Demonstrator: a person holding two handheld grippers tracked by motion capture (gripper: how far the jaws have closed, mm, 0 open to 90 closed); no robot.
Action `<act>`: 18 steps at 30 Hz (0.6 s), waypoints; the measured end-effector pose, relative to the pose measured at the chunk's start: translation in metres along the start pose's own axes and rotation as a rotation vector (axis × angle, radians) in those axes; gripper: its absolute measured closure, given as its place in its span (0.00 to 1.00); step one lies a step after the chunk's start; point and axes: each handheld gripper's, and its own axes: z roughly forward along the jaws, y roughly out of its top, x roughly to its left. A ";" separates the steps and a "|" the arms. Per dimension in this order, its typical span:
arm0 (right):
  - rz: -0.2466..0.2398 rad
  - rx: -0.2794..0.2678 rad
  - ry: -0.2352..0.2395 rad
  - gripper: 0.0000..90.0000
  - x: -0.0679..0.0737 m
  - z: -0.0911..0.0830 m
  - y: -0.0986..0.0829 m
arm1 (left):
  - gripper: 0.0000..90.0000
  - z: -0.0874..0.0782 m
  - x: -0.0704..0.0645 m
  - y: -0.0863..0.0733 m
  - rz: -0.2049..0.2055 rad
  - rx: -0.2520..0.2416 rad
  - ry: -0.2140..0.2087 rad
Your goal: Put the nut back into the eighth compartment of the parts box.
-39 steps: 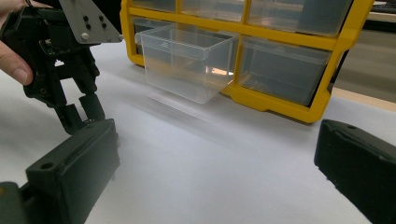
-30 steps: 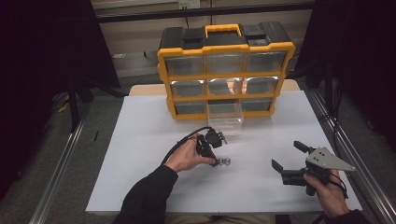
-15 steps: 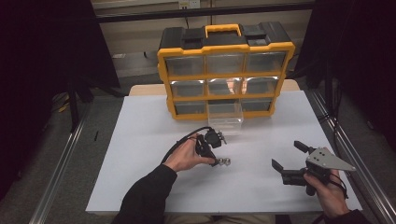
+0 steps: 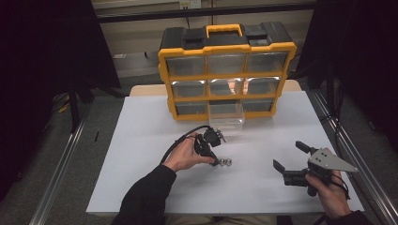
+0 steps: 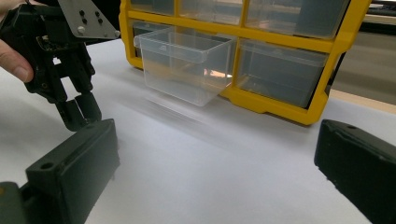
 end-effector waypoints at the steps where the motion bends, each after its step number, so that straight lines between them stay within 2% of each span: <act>1: 0.002 -0.002 -0.001 0.00 0.000 0.000 0.000 | 0.78 0.000 0.000 0.000 0.000 -0.001 -0.003; 2: 0.006 -0.001 -0.003 0.00 0.000 0.000 0.000 | 0.78 0.000 -0.001 -0.001 -0.026 -0.019 0.000; 3: 0.004 -0.002 -0.003 0.00 0.000 0.000 0.000 | 0.78 -0.001 0.000 -0.001 -0.020 -0.014 0.000; 4: 0.001 -0.003 -0.002 0.00 0.000 0.000 0.000 | 0.78 0.000 -0.003 -0.002 -0.056 -0.043 0.009; 6: 0.003 -0.001 -0.001 0.00 0.000 0.000 0.000 | 0.78 -0.003 0.000 -0.002 -0.015 -0.025 0.016; 7: 0.002 0.000 0.000 0.00 0.000 0.000 0.000 | 0.78 -0.003 -0.001 -0.002 -0.023 -0.026 0.012; 9: 0.006 -0.001 0.000 0.00 0.000 0.000 0.000 | 0.78 -0.006 0.001 -0.003 -0.005 -0.006 0.003; 12: 0.006 0.000 0.001 0.00 0.000 0.000 0.000 | 0.78 -0.007 0.002 -0.006 -0.030 -0.034 0.010; 15: 0.005 -0.001 0.002 0.00 0.000 0.000 0.000 | 0.78 -0.011 0.002 -0.006 -0.032 -0.041 0.011; 16: 0.007 0.000 0.001 0.00 0.000 0.000 0.000 | 0.78 -0.013 0.004 -0.007 -0.020 -0.039 0.009; 17: 0.005 -0.001 0.002 0.00 0.000 0.000 0.000 | 0.78 -0.013 0.002 -0.007 -0.043 -0.055 0.009; 18: 0.004 -0.001 0.002 0.00 0.000 0.000 0.000 | 0.78 -0.015 0.005 -0.007 -0.020 -0.045 0.008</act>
